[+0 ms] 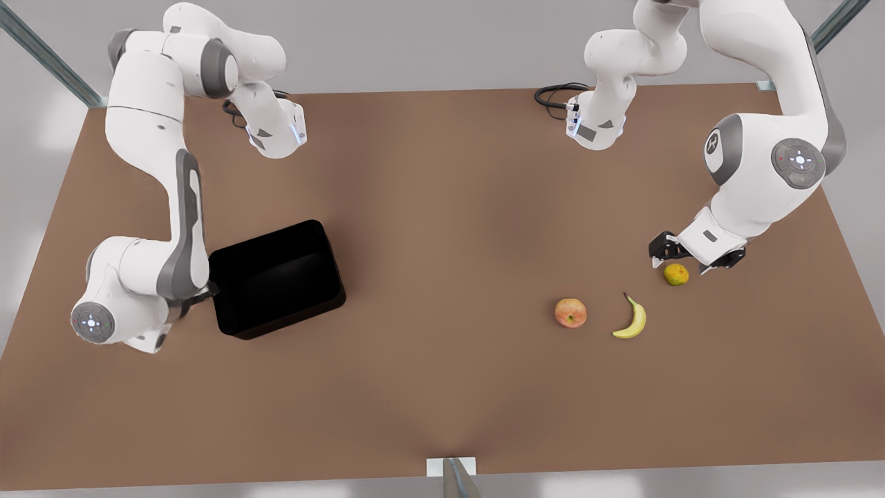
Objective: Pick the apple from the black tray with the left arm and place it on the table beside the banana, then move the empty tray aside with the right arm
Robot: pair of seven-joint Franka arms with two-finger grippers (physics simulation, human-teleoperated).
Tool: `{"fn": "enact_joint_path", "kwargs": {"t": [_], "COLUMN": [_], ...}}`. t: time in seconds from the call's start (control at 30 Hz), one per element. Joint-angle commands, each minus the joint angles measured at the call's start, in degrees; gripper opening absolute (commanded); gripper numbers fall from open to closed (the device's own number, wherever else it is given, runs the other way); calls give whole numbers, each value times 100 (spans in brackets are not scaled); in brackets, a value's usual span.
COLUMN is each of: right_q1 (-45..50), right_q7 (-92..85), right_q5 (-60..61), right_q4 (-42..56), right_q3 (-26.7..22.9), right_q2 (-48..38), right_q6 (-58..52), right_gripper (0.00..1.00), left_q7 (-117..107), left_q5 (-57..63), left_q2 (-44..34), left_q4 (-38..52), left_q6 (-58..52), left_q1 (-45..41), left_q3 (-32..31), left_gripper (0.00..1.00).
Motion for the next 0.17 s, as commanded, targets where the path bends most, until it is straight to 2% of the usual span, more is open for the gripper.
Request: {"fn": "enact_joint_path", "kwargs": {"t": [0.0, 0.03, 0.07, 0.13], "right_q1": [72, 36, -95, -201], "right_q7": [229, 423, 555, 678], "right_q5": [38, 21, -41, -374], "right_q4": [644, 1059, 1164, 1164], "right_q3": [175, 315, 640, 921], "right_q2": [-350, -482, -825, -1106], "right_q6": [-1176, -1317, -1300, -1230], "right_gripper": [100, 100, 100, 100], "left_q7": [-21, -21, -21, -21], "left_q5": [5, 5, 5, 5], "left_q2": [-5, -14, -14, -14], "left_q4": [10, 10, 10, 10], "left_q6": [-1, -9, -9, -9], "left_q1": [1, 1, 1, 1], "left_q3": [-1, -1, -1, -1], "left_gripper": [100, 100, 100, 100]}}
